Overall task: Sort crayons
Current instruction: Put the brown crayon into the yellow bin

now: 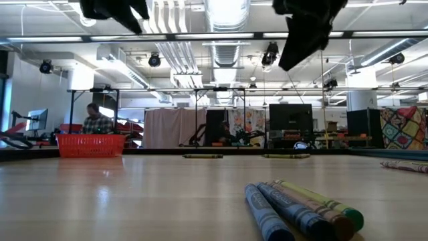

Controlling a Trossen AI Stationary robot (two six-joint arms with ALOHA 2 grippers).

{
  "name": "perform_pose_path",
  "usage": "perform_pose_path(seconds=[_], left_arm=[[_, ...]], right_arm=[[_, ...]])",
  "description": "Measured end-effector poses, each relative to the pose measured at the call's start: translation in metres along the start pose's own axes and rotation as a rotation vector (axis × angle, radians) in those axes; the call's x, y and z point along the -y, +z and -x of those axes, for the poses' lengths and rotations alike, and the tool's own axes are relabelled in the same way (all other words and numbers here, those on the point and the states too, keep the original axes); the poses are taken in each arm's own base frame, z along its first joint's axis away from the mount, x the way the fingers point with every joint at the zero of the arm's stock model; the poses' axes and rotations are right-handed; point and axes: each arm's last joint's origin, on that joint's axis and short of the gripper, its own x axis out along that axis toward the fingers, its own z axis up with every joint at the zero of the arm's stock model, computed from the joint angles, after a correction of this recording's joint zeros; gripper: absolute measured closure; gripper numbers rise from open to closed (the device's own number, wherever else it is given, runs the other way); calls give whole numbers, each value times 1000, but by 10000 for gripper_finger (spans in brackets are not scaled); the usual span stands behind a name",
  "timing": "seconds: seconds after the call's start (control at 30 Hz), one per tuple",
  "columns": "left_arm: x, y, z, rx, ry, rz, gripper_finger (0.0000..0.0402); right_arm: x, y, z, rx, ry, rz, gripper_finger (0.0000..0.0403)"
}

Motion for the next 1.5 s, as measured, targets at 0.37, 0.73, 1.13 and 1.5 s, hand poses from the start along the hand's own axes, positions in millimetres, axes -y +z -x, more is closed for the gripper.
perform_pose_path(seconds=[0.37,0.73,1.13,1.5], left_arm=[[-46,44,-53,16,-111,-89,280],[-121,65,-90,127,123,100,286],[-156,68,-95,40,162,-50,286],[-170,59,-103,-10,214,-181,286]], right_arm=[[67,-27,-5,31,-189,-343,269],[120,-21,-76,-69,-379,-895,259],[164,-10,-175,-359,-253,-908,278],[167,22,-182,-380,-278,-939,283]])
